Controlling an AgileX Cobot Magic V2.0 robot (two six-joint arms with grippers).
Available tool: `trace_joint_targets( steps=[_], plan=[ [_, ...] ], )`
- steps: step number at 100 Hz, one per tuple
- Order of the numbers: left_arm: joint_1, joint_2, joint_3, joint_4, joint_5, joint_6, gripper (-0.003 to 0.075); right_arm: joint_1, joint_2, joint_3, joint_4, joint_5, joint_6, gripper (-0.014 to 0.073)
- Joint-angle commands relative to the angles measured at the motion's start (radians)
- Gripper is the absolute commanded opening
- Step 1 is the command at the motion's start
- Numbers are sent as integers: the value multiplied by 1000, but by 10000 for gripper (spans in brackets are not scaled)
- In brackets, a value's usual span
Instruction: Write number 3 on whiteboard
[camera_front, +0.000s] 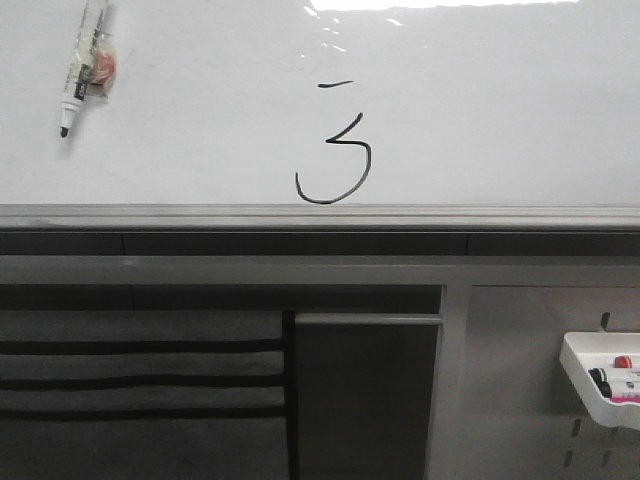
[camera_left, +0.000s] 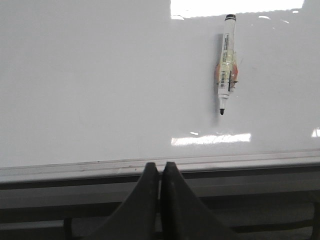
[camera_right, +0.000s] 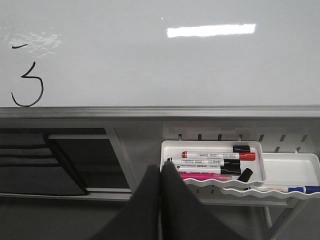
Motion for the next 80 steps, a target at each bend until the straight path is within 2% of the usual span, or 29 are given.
trace_joint_targets(
  steps=[1,12,24,27,80],
  plan=[
    [-19,-33,4,-18,-107,-8,-18,-5,11,-20,-13,-76,0,-74],
    [-13,-55,2,36,-82,-44,-18,-5,11,-20,-13,-73,0,-74],
    [-2,-57,2,287,-80,-292,-18,-5,11,-20,-13,-71,0,-74],
    [-2,-57,2,311,-80,-328,-18,-5,11,-20,-13,-71,0,-74],
    [7,-55,2,283,-80,-331,-18,-5,11,-20,-13,-71,0,-74]
  ],
)
